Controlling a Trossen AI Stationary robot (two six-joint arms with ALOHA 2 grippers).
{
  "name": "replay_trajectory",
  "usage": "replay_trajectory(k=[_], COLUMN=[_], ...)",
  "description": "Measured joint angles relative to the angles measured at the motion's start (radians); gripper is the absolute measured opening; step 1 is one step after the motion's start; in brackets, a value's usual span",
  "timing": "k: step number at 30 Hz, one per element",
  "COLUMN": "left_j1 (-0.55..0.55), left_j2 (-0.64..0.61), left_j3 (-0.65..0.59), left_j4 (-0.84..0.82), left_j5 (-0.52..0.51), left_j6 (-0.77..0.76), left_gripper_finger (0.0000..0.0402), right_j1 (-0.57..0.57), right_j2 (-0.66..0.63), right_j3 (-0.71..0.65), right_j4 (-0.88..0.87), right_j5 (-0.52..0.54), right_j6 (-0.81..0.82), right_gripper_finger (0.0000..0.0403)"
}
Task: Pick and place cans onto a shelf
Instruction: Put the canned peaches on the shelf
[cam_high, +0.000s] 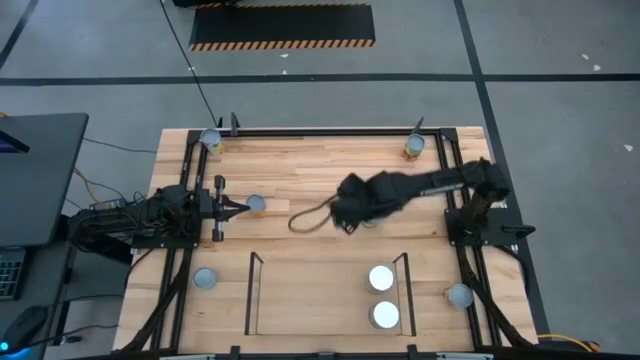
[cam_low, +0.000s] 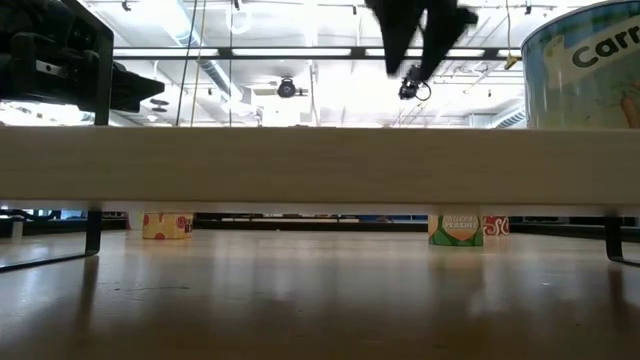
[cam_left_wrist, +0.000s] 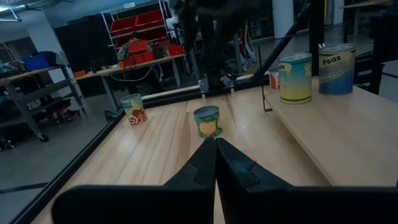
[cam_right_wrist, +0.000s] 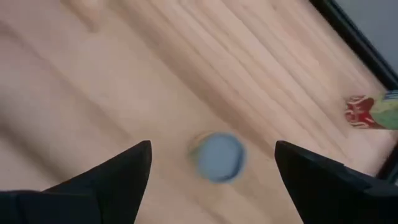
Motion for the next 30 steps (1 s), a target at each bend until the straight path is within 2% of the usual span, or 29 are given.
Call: replay_trajectory(k=[6,11,19,24,30], left_j1=[0.000,0.000,0.000,0.000,0.000], left_j2=[0.000,0.000,0.000,0.000,0.000], left_j3=[0.000,0.000,0.000,0.000,0.000], left_j4=[0.000,0.000,0.000,0.000,0.000], left_j5=[0.000,0.000,0.000,0.000,0.000], left_j6=[0.000,0.000,0.000,0.000,0.000], left_gripper_finger=[0.0011,0.0011,0.0011,0.0011,0.0011], right_j1=[-0.132,-0.175,-0.194,-0.211,-0.218], right_j2=[-0.089,-0.106,-0.103,-0.102,-0.102], right_j3=[-0.329,-0.508,-0.581,-0.657,-0.667], right_j4=[0.304,0.461,0.500,0.594,0.617], right_j5=[-0.121,-0.232,-0.238,-0.289,-0.309], right_j6=[-0.114,-0.119,-0.104,-0.095,-0.075], right_gripper_finger=[0.0359,0.0390,0.0394,0.0399,0.0390])
